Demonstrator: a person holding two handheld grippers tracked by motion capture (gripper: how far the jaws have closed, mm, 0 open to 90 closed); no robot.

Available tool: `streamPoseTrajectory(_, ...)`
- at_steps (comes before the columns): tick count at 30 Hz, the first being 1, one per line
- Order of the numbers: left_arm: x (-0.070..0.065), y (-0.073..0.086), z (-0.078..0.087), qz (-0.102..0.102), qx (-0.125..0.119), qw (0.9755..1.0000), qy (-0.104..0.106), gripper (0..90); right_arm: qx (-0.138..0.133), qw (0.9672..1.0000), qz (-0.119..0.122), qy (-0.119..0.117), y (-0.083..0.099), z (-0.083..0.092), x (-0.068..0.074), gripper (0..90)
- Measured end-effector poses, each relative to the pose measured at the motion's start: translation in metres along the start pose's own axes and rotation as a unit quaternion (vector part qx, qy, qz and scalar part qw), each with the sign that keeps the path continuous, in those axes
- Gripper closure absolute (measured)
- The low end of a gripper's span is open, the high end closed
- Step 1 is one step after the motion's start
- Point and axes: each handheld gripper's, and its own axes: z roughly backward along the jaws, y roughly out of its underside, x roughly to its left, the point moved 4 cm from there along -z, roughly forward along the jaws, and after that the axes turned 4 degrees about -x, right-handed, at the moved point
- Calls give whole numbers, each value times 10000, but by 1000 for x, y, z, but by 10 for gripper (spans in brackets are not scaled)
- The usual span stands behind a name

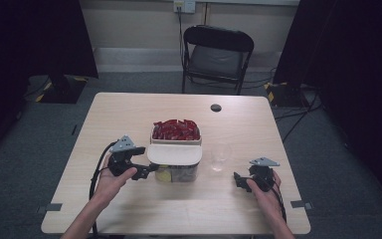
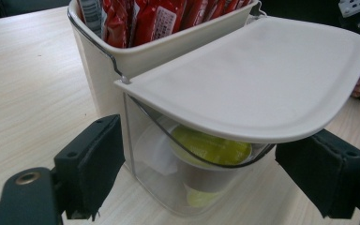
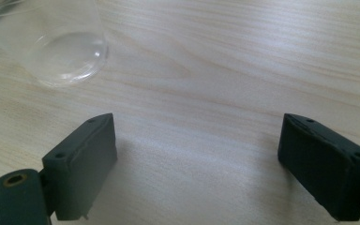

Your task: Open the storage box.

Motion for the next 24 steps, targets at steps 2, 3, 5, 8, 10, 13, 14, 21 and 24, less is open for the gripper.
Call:
streamPoseTrajectory(2,0,-2,0,-40,-17,10000,3,154,4,10000,-5,2,0,0,0,113)
streamPoseTrajectory(3,0,-3,0,-28,-25,10000,-14,155,1,10000,0,-1,0,0,0,113)
streamPoseTrajectory(5,1,-4,0,-29,-38,10000,-15,154,4,10000,-4,3,0,0,0,113)
streamPoseTrajectory(8,1,-4,0,-2,-58,10000,24,154,0,10000,1,-1,0,0,0,113)
streamPoseTrajectory(10,1,-5,-1,88,-115,9999,47,154,4,10000,-5,4,0,0,0,113)
streamPoseTrajectory(13,3,-8,0,86,-106,9999,91,154,5,10000,-4,3,0,0,0,113)
streamPoseTrajectory(14,3,-10,0,96,-142,9998,107,154,4,10000,-5,4,0,0,0,113)
streamPoseTrajectory(21,6,-17,1,106,-199,9997,20,154,1,10000,-2,-1,0,0,0,113)
streamPoseTrajectory(24,7,-19,-1,101,-219,9997,44,154,4,10000,-6,2,0,0,0,113)
